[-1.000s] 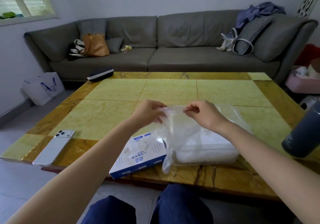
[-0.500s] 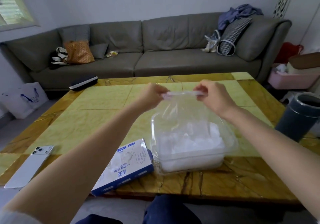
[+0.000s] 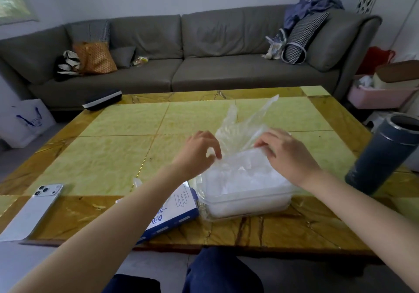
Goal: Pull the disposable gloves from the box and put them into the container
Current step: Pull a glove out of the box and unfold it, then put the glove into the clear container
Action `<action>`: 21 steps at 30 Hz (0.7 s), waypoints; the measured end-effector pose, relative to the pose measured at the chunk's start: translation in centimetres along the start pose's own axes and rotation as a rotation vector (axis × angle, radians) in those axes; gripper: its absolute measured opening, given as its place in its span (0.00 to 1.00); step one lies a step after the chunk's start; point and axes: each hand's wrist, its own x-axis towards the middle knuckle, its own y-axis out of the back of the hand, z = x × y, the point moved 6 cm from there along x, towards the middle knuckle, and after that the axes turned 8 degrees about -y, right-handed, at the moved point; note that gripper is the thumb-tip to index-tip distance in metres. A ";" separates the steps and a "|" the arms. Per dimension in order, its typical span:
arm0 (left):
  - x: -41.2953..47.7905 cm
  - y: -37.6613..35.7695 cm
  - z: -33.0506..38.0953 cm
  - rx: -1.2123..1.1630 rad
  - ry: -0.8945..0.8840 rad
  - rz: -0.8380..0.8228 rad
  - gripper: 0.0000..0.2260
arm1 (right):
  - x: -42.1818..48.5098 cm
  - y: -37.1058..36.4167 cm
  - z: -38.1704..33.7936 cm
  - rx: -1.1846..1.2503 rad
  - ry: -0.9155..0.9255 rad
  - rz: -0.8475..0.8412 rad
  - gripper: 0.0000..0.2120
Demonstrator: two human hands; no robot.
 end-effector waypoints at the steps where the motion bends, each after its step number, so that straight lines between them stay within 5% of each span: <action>1: 0.0 -0.6 0.2 0.040 -0.010 -0.048 0.06 | -0.2 -0.8 0.3 -0.010 -0.023 -0.062 0.07; 8: 0.9 -4.8 -0.6 0.361 -0.045 -0.454 0.18 | -0.8 -5.8 0.7 0.079 -0.238 -0.655 0.12; 11: 1.1 -5.0 -0.3 0.386 0.008 -0.493 0.15 | -1.1 -6.6 0.2 0.170 -0.307 -0.957 0.18; 16: 2.0 -5.3 0.9 0.314 0.107 -0.320 0.10 | 1.8 -4.9 0.4 0.356 -0.337 -0.468 0.07; 21: 0.8 -9.9 1.3 0.200 0.186 -0.674 0.22 | 0.2 -9.5 1.7 -0.021 -0.183 -0.793 0.15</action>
